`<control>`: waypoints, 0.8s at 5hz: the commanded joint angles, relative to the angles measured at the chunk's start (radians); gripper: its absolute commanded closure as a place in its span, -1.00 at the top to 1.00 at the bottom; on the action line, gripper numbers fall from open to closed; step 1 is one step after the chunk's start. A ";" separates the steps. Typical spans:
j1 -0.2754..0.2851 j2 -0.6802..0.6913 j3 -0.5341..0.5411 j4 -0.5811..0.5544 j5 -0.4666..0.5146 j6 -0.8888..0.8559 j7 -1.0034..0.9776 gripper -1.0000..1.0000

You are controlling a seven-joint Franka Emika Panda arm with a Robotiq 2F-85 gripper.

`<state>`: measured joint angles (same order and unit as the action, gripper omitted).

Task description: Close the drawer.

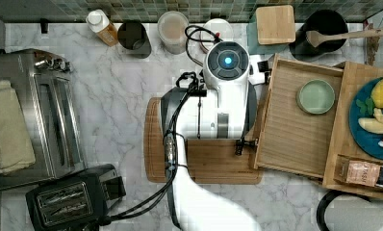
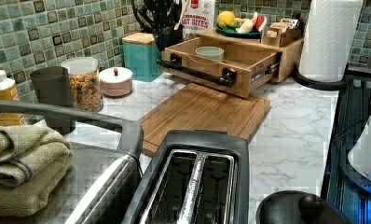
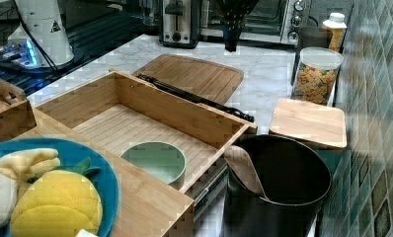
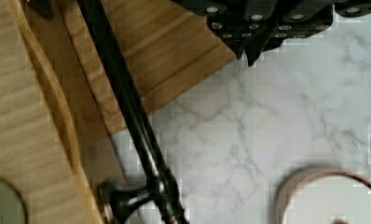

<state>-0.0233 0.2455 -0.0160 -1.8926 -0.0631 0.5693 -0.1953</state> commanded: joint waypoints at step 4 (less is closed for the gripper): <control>-0.018 0.149 0.014 0.005 -0.150 0.211 -0.211 -1.00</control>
<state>-0.0082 0.3940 0.0077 -1.9238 -0.1935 0.7534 -0.2893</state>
